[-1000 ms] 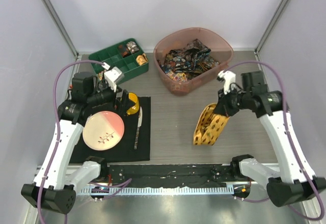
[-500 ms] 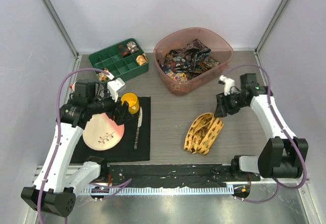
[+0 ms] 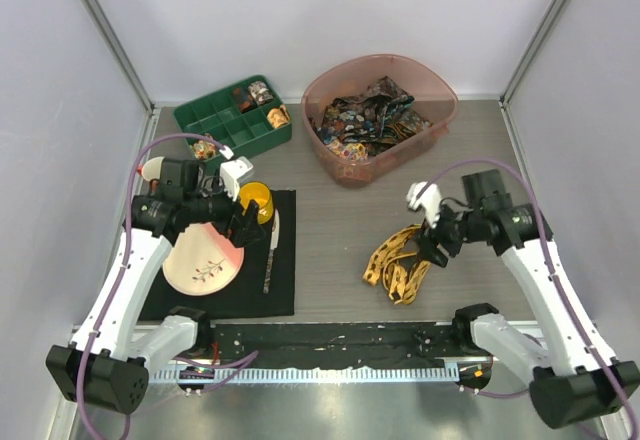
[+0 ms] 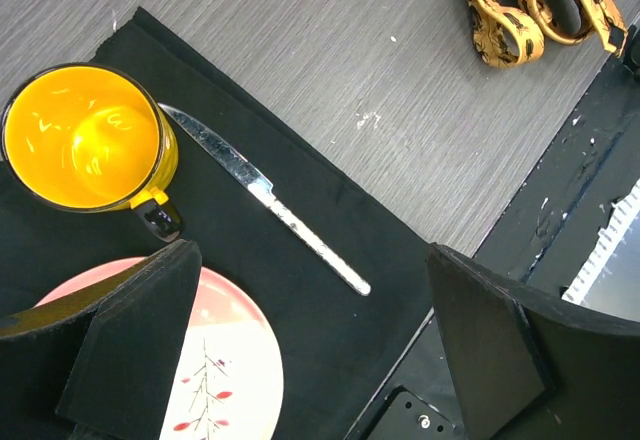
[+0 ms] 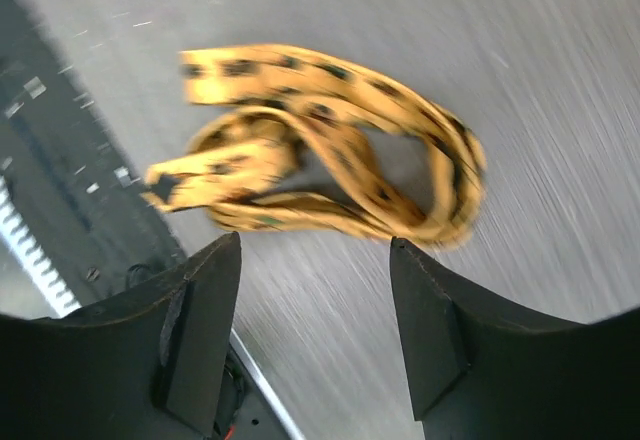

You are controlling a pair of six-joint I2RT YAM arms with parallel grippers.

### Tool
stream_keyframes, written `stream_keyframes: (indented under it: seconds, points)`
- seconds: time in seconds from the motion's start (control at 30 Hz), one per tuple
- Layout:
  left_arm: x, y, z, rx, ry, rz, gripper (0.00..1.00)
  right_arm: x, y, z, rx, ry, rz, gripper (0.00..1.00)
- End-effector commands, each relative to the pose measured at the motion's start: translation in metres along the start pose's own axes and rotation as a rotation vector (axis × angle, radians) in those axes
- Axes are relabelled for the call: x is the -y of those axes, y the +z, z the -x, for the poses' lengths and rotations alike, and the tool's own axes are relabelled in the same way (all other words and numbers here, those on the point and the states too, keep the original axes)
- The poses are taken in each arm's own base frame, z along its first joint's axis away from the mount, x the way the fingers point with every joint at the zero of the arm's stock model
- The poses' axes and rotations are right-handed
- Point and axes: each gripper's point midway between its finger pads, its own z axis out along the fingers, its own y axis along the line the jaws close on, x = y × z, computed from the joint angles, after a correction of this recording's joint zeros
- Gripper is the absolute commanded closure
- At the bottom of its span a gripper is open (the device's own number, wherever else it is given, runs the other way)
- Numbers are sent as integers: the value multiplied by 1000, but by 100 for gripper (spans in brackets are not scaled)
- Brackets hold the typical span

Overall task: Roll the ties
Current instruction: Place the tie at the center of the board, then flatten out the tie at the center of the board.

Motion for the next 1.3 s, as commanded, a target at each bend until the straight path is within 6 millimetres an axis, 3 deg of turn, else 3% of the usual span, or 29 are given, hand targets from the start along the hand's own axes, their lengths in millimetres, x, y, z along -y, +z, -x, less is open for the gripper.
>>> stream_keyframes:
  seconds: [0.0,0.1,0.17,0.2,0.3,0.37,0.47,0.5,0.57,0.63,0.7,0.77,0.83,0.87,0.9,0.93,0.97,1.0,1.07,1.1,1.13,1.17,1.2,1.27]
  points:
    - [2,3,9,27,-17,-18,0,-44,22,2,-56,-235,154,35]
    - [4,4,9,25,-17,-36,0,-78,39,-5,-152,-374,294,39]
    - [5,4,8,18,-4,-39,0,-92,48,-16,-221,-435,353,42]
    - [3,5,7,13,12,-33,0,-108,54,-28,-260,-500,406,43]
    - [2,6,3,5,20,-27,0,-120,68,-45,-298,-583,431,44]
    - [1,8,2,3,17,-30,0,-119,78,-53,-316,-619,412,44]
    - [2,11,-1,-3,-4,-45,0,-109,95,-88,-414,-676,375,44]
    - [4,13,-2,-6,-3,-55,1,-104,103,-87,-404,-686,344,44]
    - [9,15,-8,-27,20,-82,2,-87,111,-90,-429,-691,240,51]
    - [18,18,-15,-44,67,-111,4,-77,116,-74,-387,-683,160,74]
    - [28,20,-18,-49,157,-149,8,-69,105,-47,-313,-624,79,99]
    - [32,25,-23,-46,241,-160,11,-56,89,-18,-224,-548,20,99]
    - [40,36,-32,-52,301,-186,15,-47,66,-6,-167,-495,-23,99]
    - [38,41,-24,-8,353,-165,17,-35,53,3,-133,-453,-66,99]
    - [45,45,-23,11,387,-180,19,-31,41,5,-102,-444,-90,99]
    - [48,54,-36,4,391,-198,20,-27,34,6,-87,-436,-113,99]
    - [57,59,-33,36,431,-203,20,-17,26,4,-81,-402,-151,99]
    - [59,67,-18,106,445,-185,19,-16,20,2,-78,-392,-161,99]
    - [79,87,-27,102,464,-229,18,-12,10,-1,-70,-367,-196,99]
    - [80,96,-14,144,464,-193,14,-9,6,-5,-85,-342,-214,100]
    - [86,105,-13,146,457,-193,13,-10,3,-5,-81,-308,-225,99]
    - [104,113,-13,153,469,-233,13,-9,-2,-1,-68,-290,-238,90]
    - [109,127,-15,138,453,-234,12,-8,-5,1,-59,-275,-248,79]
    - [138,141,0,198,443,-273,11,-4,-12,4,-50,-238,-290,58]
